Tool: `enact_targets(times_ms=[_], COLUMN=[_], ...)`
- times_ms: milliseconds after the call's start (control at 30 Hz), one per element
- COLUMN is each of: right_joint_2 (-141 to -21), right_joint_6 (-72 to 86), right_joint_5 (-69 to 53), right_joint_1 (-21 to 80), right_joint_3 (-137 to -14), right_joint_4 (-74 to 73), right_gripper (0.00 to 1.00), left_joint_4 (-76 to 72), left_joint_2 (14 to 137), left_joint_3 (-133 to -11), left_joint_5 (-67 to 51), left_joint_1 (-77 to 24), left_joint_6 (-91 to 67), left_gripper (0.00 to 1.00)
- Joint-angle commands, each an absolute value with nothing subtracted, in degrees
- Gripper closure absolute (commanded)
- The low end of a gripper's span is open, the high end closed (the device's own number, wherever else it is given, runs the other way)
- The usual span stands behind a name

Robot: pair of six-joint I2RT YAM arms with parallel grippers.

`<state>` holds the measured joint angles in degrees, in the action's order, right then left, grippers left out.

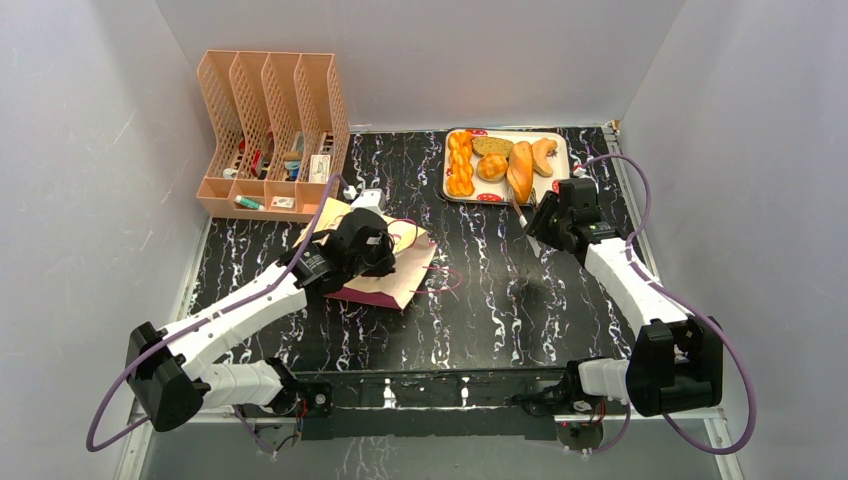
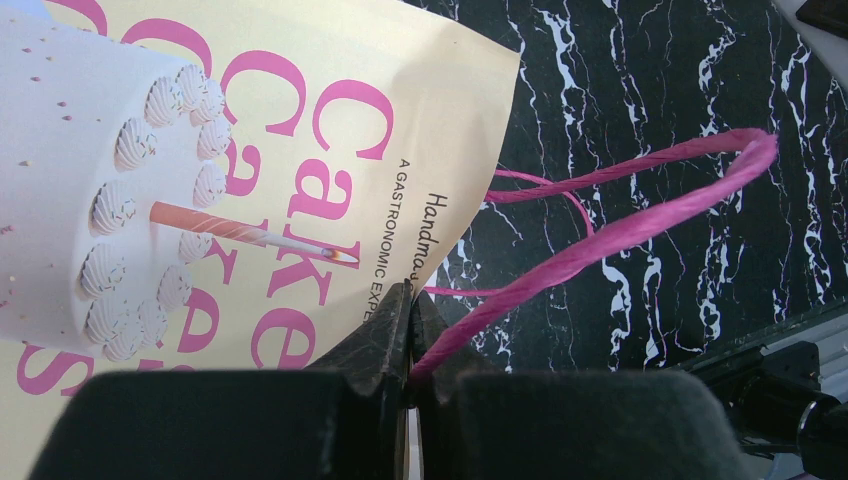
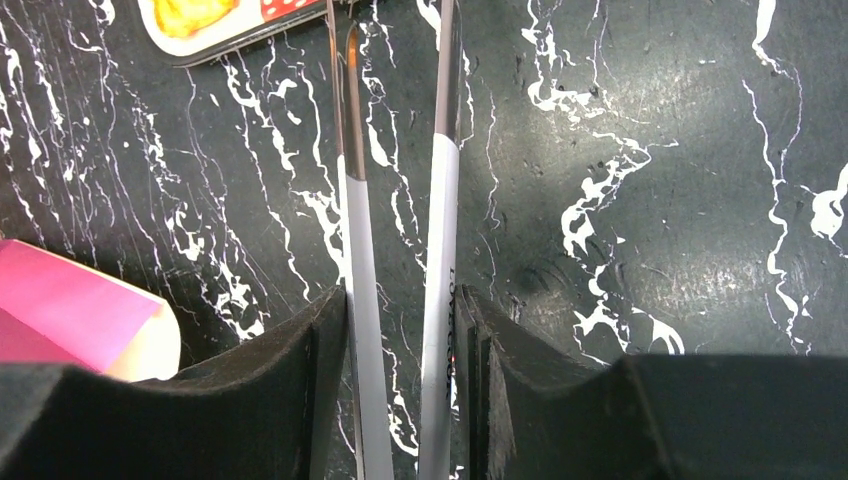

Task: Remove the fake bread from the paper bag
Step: Place the fake bread in the container.

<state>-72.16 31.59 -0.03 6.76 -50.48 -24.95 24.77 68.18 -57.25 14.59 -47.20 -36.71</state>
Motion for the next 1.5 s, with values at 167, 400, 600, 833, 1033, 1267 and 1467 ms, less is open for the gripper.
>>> enact_targets(times_ms=[167, 400, 600, 833, 1033, 1267, 1467], right_joint_2=[-70.57, -68.8, -66.86, -64.49, -63.37, -59.58, -54.67], right_joint_6=[31.07, 31.16, 31.26, 31.51, 31.4, 32.06, 32.34], right_joint_5=[0.68, 0.7, 0.47, 0.18, -0.19, -2.43, -3.64], right_joint_1=[6.8, 6.84, 6.86, 6.85, 6.83, 6.85, 6.84], right_joint_3=[-54.13, -53.41, -53.08, -51.77, -51.04, -48.74, -47.15], right_joint_4=[-25.02, -25.96, -27.14, -28.4, -29.19, -30.81, -33.07], right_gripper=[0.6, 0.6, 0.61, 0.61, 0.63, 0.65, 0.66], left_joint_4=[23.38, 22.71, 22.68, 22.88, 23.32, 24.6, 26.62], left_joint_2=[68.79, 69.29, 69.92, 70.25, 70.41, 70.53, 70.49], left_joint_3=[-58.15, -58.27, -58.99, -59.45, -59.9, -60.66, -61.6], left_joint_5=[14.86, 15.07, 15.1, 15.35, 15.53, 16.13, 16.82], left_joint_1=[-46.9, -47.02, -47.01, -46.98, -47.01, -46.95, -46.99], left_joint_6=[-36.5, -36.17, -35.98, -35.64, -35.35, -34.71, -33.41], left_gripper=[1.0, 1.0, 1.0, 1.0, 1.0, 1.0, 1.0])
